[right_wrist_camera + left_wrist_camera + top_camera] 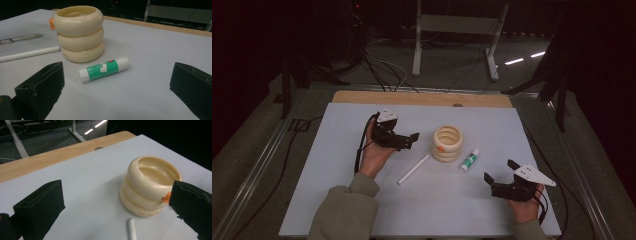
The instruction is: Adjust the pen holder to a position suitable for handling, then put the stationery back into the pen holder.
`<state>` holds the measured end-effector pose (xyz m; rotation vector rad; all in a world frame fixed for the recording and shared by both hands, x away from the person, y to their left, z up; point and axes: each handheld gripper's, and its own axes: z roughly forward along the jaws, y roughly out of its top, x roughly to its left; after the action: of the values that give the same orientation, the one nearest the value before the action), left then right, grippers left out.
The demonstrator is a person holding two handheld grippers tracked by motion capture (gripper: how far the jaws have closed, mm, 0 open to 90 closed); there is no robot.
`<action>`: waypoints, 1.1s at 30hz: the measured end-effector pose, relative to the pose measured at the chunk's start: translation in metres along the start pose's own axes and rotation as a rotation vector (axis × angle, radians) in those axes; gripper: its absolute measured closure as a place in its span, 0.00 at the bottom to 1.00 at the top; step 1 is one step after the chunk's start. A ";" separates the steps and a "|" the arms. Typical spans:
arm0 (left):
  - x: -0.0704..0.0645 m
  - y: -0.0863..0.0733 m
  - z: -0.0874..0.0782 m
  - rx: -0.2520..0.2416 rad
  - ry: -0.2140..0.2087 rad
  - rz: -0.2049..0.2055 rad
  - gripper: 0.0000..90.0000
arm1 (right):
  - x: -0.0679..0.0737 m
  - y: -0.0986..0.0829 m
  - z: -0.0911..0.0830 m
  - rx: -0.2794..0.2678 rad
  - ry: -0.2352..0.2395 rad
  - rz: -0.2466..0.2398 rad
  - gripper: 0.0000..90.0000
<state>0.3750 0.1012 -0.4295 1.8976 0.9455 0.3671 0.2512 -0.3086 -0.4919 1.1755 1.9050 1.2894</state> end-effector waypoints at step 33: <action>0.029 -0.035 -0.029 0.032 0.053 -0.045 0.00 | 0.000 0.000 0.001 0.001 -0.001 0.005 0.00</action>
<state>0.3609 0.1499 -0.4482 1.9000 1.0330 0.3791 0.2519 -0.3080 -0.4921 1.1821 1.9036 1.2902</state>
